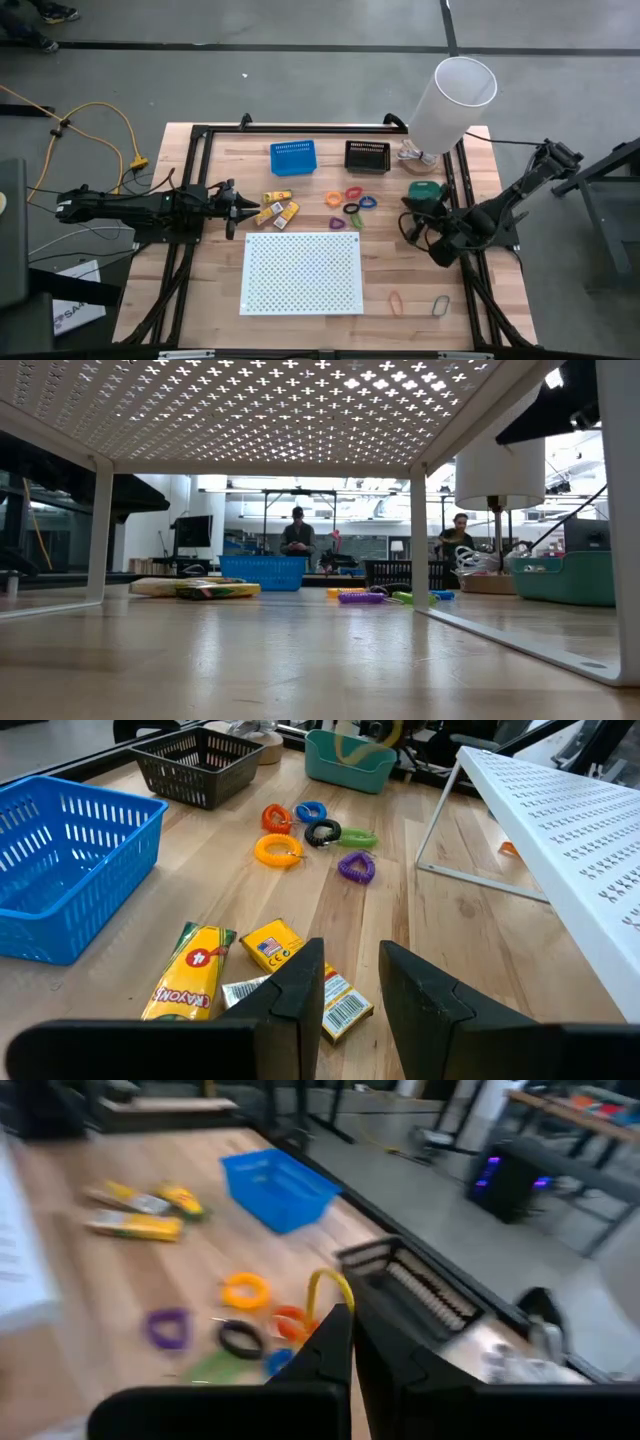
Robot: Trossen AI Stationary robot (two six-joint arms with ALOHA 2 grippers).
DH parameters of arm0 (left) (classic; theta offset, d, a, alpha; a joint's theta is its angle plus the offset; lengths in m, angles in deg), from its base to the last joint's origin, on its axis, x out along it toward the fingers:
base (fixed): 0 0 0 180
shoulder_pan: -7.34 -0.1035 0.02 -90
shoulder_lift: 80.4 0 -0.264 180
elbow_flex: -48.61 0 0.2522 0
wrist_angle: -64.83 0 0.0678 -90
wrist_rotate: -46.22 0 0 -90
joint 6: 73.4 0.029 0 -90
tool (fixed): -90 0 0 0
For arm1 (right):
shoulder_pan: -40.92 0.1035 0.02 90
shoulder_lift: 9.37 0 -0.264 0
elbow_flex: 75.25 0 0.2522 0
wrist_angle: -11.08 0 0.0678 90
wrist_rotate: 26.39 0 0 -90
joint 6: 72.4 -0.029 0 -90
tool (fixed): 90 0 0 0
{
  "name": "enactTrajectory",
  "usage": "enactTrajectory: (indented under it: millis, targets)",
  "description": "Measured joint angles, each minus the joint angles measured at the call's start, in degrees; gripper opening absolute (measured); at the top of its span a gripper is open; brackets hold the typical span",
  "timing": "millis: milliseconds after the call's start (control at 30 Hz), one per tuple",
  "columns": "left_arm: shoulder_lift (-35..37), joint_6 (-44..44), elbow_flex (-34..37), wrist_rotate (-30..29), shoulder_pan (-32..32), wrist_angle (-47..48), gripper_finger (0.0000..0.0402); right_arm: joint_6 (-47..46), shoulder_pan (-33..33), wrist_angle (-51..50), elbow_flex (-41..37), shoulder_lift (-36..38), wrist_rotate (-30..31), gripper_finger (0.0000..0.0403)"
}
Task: Pick & Place Office Desk Supplies
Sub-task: Put the yellow rubber band into the green bin
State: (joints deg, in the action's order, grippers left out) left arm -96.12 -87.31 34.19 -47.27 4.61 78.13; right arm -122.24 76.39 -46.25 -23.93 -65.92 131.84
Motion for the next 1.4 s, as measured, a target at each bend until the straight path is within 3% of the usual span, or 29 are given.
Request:
enactTrajectory:
  millis: [167,367,567,1000,1400]
  targets:
    - [-0.01,0.02,0.0,0.0,0.0,0.0,0.0095,-3.8,-5.9,-7.73,0.0,0.02,-0.44,0.0003]
    - [-0.02,0.0,0.0,0.0,0.0,-0.01,0.0095,-5.4,-9.33,-10.06,0.0,0.02,-1.45,0.0003]
    - [-0.01,0.02,0.0,0.0,-0.01,0.01,0.0095,-7.01,-9.38,-12.02,0.0,0.33,-0.58,0.0003]
    - [0.0,0.0,0.0,0.0,0.01,-0.01,0.0095,-26.33,-9.36,-31.91,0.02,4.18,-6.16,0.0003]
    - [-0.22,0.01,0.0,-0.01,0.01,-0.01,0.0095,-36.52,-9.34,-38.46,0.02,5.95,-8.6,0.0003]
